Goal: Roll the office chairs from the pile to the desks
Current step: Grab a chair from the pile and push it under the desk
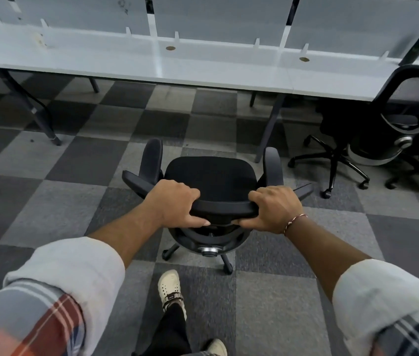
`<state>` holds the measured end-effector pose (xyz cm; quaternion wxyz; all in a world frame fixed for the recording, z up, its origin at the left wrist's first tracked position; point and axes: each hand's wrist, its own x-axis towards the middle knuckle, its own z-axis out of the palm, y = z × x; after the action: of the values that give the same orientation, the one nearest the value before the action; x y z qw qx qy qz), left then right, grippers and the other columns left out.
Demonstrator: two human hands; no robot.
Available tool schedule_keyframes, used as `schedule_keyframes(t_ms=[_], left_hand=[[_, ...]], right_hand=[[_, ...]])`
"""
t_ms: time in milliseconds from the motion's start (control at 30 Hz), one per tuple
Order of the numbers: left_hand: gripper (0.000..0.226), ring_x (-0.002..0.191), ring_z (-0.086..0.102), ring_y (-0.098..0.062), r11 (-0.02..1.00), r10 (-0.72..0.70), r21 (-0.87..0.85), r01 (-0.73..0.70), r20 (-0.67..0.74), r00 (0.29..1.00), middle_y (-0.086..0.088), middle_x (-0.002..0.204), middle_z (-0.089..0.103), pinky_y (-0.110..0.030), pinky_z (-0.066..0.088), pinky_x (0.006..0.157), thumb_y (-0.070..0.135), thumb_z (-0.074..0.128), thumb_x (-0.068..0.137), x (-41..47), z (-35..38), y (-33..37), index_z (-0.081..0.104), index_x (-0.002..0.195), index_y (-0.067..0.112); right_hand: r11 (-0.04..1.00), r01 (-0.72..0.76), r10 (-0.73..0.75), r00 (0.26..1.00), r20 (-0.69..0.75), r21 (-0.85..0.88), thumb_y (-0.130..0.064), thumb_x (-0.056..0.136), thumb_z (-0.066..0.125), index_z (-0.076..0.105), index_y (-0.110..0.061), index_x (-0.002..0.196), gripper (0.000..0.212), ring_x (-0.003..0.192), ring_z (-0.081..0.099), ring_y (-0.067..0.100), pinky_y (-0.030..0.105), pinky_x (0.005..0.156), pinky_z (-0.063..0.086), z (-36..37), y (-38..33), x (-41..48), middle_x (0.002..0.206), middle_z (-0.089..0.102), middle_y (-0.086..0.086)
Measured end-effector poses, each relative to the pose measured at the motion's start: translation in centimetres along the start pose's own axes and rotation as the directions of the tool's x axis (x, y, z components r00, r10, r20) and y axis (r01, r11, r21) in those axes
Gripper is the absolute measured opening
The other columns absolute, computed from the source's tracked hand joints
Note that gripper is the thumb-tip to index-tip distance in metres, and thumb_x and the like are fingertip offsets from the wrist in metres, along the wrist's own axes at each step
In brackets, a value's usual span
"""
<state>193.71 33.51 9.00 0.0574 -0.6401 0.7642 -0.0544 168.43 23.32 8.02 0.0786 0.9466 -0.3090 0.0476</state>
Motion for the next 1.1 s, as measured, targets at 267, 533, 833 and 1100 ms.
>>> schedule_keyframes(t_ms=[267, 533, 833, 1100], left_hand=[[0.072, 0.062, 0.057, -0.011, 0.998, -0.056, 0.018, 0.057, -0.024, 0.998, 0.011, 0.066, 0.058, -0.029, 0.044, 0.058, 0.093, 0.033, 0.067, 1.6, 0.3, -0.9, 0.055, 0.079, 0.025], [0.073, 0.061, 0.058, -0.01, 0.997, -0.078, 0.005, 0.078, -0.02, 0.997, 0.012, 0.065, 0.057, -0.028, 0.046, 0.059, 0.094, 0.034, 0.066, 5.9, 0.6, -2.8, 0.056, 0.08, 0.026], [0.074, 0.058, 0.056, -0.009, 0.998, -0.06, 0.006, 0.06, -0.071, 0.996, 0.012, 0.062, 0.055, -0.026, 0.04, 0.054, 0.094, 0.032, 0.066, 12.5, 1.1, -6.2, 0.055, 0.077, 0.025], [0.07, 0.057, 0.055, -0.009, 0.998, -0.068, -0.007, 0.068, -0.062, 0.996, 0.011, 0.059, 0.053, -0.028, 0.049, 0.057, 0.094, 0.038, 0.069, 18.6, 2.3, -11.1, 0.055, 0.074, 0.026]], right_hand=[[1.0, 0.011, -0.01, 0.999, -0.033, 0.018, -0.09, 0.069, 0.039, 0.051, -0.023, 0.068, 0.068, 0.052, 0.05, 0.016, 0.027, 0.052, 0.034, 0.9, 1.6, 1.4, 0.058, 0.048, -0.009], [1.0, 0.0, 0.0, 0.998, -0.062, -0.003, -0.09, 0.068, 0.042, 0.05, -0.023, 0.066, 0.067, 0.052, 0.049, 0.015, 0.027, 0.053, 0.028, 1.7, 4.3, 4.9, 0.057, 0.047, -0.01], [1.0, -0.021, 0.02, 0.998, -0.062, -0.011, -0.091, 0.068, 0.035, 0.043, -0.025, 0.065, 0.067, 0.05, 0.04, 0.013, 0.026, 0.052, 0.03, 2.8, 8.6, 10.8, 0.057, 0.042, -0.011], [0.999, -0.036, 0.036, 0.996, -0.079, 0.011, -0.091, 0.066, 0.039, 0.048, -0.022, 0.062, 0.07, 0.046, 0.04, 0.014, 0.026, 0.048, 0.031, 4.7, 11.8, 17.9, 0.054, 0.04, -0.01]])
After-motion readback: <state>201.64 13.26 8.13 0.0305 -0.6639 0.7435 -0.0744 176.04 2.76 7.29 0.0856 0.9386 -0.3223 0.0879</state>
